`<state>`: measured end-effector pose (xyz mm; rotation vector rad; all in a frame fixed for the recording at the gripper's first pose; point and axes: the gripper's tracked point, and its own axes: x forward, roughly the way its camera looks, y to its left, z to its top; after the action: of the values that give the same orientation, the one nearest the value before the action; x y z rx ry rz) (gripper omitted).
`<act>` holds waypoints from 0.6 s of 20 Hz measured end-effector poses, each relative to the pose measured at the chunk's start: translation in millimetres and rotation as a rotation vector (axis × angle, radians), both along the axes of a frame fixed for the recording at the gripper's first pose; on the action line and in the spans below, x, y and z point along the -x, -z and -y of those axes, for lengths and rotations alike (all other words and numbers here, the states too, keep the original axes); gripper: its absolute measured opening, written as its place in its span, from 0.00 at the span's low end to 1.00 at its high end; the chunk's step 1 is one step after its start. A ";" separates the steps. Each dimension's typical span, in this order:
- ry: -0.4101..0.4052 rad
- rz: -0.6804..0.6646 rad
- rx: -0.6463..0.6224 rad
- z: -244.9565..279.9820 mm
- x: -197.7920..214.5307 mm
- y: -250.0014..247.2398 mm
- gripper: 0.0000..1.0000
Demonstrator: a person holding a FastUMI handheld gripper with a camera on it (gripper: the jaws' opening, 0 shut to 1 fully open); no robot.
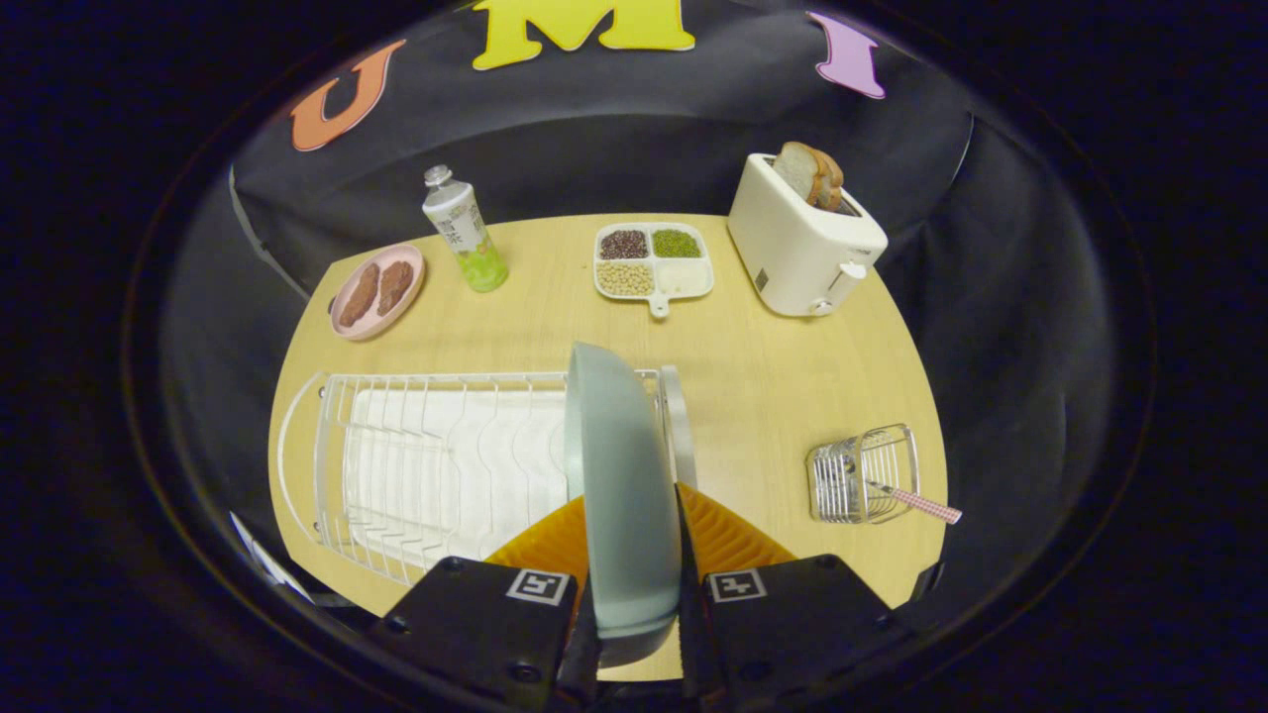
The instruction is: Take the plate from the dish rack, then take the spoon from the basket and place it into the plate.
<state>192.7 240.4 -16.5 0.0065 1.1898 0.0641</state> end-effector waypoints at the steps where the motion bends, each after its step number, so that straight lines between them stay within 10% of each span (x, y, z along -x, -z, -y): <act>1: 0.001 0.009 0.010 3.8 0.6 -3.1 0.37; 12: -0.031 0.073 -0.314 15.6 81.5 -27.9 0.34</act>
<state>111.2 224.8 11.4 0.2599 1.0970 0.2760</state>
